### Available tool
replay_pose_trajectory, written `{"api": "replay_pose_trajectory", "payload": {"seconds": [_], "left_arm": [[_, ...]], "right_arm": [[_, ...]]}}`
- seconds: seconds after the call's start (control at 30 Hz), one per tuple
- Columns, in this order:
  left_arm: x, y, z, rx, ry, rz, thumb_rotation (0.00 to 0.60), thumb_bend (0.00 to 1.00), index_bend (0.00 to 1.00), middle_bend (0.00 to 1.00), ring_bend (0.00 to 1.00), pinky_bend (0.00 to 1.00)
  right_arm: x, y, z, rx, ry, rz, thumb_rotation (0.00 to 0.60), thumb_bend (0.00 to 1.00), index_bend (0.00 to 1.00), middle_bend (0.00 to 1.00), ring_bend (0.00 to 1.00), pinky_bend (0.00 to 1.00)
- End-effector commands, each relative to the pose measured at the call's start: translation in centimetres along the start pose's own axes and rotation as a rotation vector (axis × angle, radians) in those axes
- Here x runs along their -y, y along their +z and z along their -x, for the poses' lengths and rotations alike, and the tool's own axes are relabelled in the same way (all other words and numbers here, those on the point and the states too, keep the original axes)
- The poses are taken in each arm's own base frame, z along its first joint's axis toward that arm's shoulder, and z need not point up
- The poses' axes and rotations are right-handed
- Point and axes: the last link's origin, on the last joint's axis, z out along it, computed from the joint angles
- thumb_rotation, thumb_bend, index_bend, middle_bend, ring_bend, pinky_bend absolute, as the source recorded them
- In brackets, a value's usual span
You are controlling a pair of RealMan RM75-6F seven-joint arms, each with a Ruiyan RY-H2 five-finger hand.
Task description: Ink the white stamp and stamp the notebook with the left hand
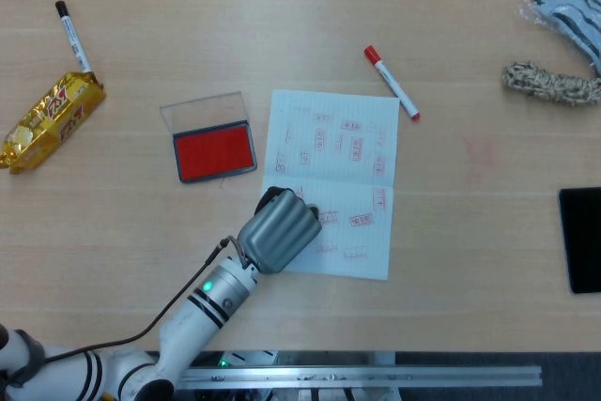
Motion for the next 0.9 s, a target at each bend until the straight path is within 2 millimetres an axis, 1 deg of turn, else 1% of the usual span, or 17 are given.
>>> {"api": "replay_pose_trajectory", "payload": {"seconds": [0.03,0.2,0.4,0.7,0.9], "left_arm": [[-0.2,0.0,0.5,-0.001,0.011,0.003,0.600,0.27,0.57,1.00,1.00,1.00],[-0.5,-0.2,1.3,0.003,0.029,0.015,0.600,0.27,0.57,1.00,1.00,1.00],[-0.8,-0.4,1.8,0.008,0.019,0.026,0.600,0.27,0.57,1.00,1.00,1.00],[-1.3,0.0,2.1,0.017,0.014,0.038,0.600,0.27,0.57,1.00,1.00,1.00],[-1.2,0.1,2.1,0.021,0.016,0.039,0.600,0.27,0.57,1.00,1.00,1.00]], "right_arm": [[0.0,0.0,0.0,0.001,0.000,0.001,0.600,0.22,0.33,0.35,0.29,0.44],[0.1,0.0,0.1,0.001,-0.001,-0.001,0.600,0.22,0.33,0.35,0.29,0.44],[0.2,0.0,0.0,0.001,-0.003,-0.001,0.600,0.22,0.33,0.35,0.29,0.44],[0.0,-0.2,-0.1,0.000,-0.005,0.009,0.600,0.22,0.34,0.35,0.29,0.44],[0.0,-0.2,-0.1,-0.001,-0.005,0.012,0.600,0.22,0.34,0.35,0.29,0.44]]}}
